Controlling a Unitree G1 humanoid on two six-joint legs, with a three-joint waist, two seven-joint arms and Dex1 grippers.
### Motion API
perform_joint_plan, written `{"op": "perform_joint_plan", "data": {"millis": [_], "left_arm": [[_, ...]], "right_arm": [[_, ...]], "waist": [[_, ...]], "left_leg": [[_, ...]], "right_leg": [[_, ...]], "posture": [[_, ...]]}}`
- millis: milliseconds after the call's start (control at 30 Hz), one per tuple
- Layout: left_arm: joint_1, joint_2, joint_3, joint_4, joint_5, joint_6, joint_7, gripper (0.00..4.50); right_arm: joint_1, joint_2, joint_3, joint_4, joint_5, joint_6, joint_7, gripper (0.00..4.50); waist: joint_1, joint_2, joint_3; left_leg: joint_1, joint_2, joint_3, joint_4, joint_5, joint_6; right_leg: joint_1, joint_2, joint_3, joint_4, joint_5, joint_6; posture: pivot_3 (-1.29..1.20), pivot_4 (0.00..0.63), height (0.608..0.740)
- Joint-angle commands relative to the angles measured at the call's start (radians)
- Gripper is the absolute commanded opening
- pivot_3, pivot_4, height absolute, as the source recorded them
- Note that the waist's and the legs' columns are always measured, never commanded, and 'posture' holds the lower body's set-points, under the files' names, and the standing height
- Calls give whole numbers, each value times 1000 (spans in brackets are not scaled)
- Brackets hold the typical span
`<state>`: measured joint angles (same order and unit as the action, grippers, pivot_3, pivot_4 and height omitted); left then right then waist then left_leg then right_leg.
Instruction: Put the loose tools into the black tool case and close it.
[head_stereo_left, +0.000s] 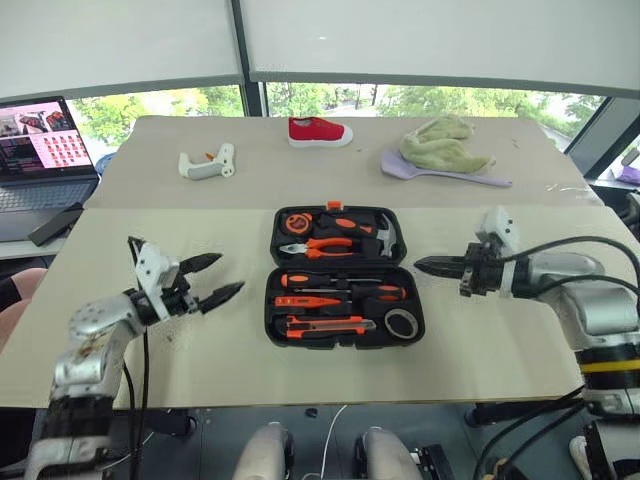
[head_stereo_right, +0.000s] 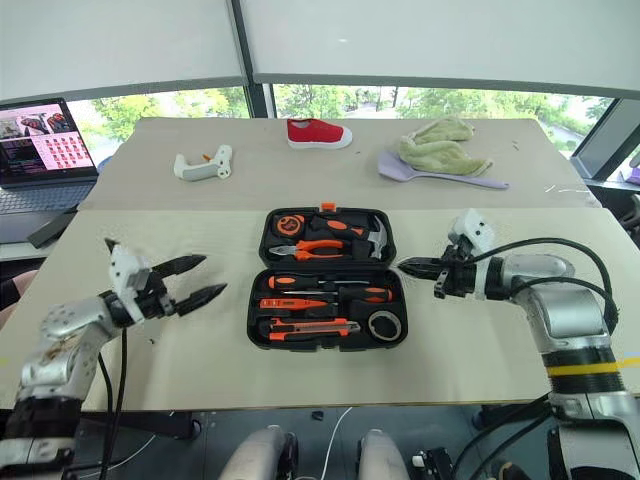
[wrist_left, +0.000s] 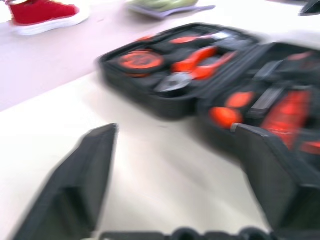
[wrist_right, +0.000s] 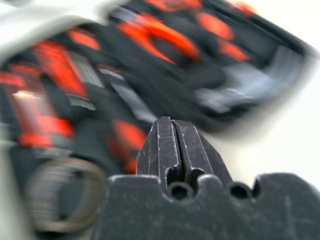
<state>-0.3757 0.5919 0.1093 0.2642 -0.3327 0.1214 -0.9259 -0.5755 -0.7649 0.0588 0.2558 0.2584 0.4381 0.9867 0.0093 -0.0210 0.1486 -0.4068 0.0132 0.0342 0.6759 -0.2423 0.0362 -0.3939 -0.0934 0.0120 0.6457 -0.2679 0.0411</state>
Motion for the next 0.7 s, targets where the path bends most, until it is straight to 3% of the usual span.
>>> {"op": "perform_joint_plan", "data": {"millis": [33,233,500,700], "left_arm": [[-89,-33,-63,58,82,33,72,2169],[-143,-79,-185,67,150,84,36,19],[-142,-112,-208,10,136,120,12,19],[-70,-73,-214,-113,111,158,-57,19]], "right_arm": [[-52,34,70,102,-120,-156,-24,0],[-100,100,109,220,-173,-255,5,0],[-35,118,104,138,-161,-297,67,0],[88,81,73,-43,-128,-204,81,0]], "waist": [[-1,0,0],[-10,0,0],[-7,0,0],[-4,0,0]], "left_leg": [[-1,0,0,0,0,0],[-10,0,2,1,1,-1],[-10,0,2,2,0,-1],[-12,1,2,1,0,0]], "right_leg": [[0,0,0,0,0,0],[-11,1,2,2,0,1],[-11,1,2,2,1,1],[-11,1,1,2,1,1]], "posture": [[0,150,740],[0,150,740],[0,150,740],[0,150,740]]}}
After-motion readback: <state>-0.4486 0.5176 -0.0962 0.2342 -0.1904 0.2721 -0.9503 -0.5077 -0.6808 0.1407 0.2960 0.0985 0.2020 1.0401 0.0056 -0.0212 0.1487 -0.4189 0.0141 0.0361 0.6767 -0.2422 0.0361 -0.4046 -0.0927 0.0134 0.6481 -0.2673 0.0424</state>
